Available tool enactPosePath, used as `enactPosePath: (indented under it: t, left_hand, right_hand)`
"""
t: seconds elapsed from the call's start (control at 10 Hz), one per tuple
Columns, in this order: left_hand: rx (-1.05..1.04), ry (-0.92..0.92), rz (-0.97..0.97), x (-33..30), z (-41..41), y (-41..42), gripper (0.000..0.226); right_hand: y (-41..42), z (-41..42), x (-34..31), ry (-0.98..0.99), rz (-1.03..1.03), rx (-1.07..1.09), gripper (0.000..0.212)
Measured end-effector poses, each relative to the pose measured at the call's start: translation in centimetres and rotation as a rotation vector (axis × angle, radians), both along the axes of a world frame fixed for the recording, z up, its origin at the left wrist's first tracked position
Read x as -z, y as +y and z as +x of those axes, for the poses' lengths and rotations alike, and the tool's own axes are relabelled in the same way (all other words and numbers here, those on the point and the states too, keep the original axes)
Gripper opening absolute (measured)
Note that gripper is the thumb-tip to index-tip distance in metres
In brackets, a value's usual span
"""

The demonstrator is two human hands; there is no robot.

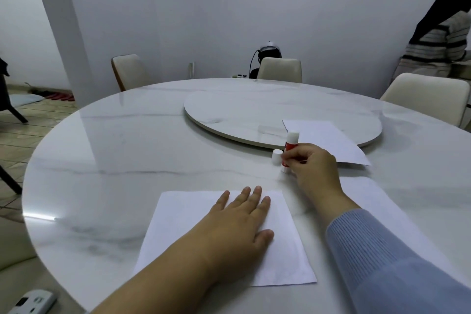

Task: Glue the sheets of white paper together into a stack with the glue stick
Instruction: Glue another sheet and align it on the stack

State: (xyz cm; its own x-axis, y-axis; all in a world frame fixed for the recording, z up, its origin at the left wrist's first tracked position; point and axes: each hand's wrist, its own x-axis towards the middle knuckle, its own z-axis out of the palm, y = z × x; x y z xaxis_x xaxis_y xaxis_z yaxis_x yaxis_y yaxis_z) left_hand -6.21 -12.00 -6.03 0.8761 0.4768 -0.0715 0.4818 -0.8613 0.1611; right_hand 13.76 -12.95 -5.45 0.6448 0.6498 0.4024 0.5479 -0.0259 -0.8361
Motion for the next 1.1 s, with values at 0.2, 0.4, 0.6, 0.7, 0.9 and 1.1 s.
enactPosePath:
  t: [0.2, 0.4, 0.6, 0.7, 0.9, 1.1]
  left_hand:
    - [0.002, 0.01, -0.002, -0.1, 0.1, 0.0, 0.059]
    - [0.0, 0.013, -0.005, 0.1, 0.0, 0.2, 0.059]
    - [0.004, 0.006, -0.003, 0.3, 0.4, 0.6, 0.059]
    - [0.01, 0.009, -0.017, 0.2, 0.8, 1.0, 0.059]
    - [0.02, -0.068, -0.032, -0.4, 2.8, 1.2, 0.056]
    - [-0.243, -0.683, -0.312, -2.8, 0.5, 1.6, 0.031]
  right_hand:
    - [0.5, 0.4, 0.1, -0.103, -0.082, 0.027, 0.02]
    - [-3.3, 2.4, -4.0, -0.035, 0.083, 0.237, 0.027]
    - [-9.3, 5.0, -5.6, -0.298, -1.155, -0.109, 0.074]
    - [-9.4, 4.5, -5.3, -0.398, -1.107, -0.056, 0.083]
    - [-10.4, 3.8, -5.3, -0.484, -1.094, 0.082, 0.072]
    - [-14.8, 5.9, -9.8, -0.294, -0.968, -0.109, 0.027]
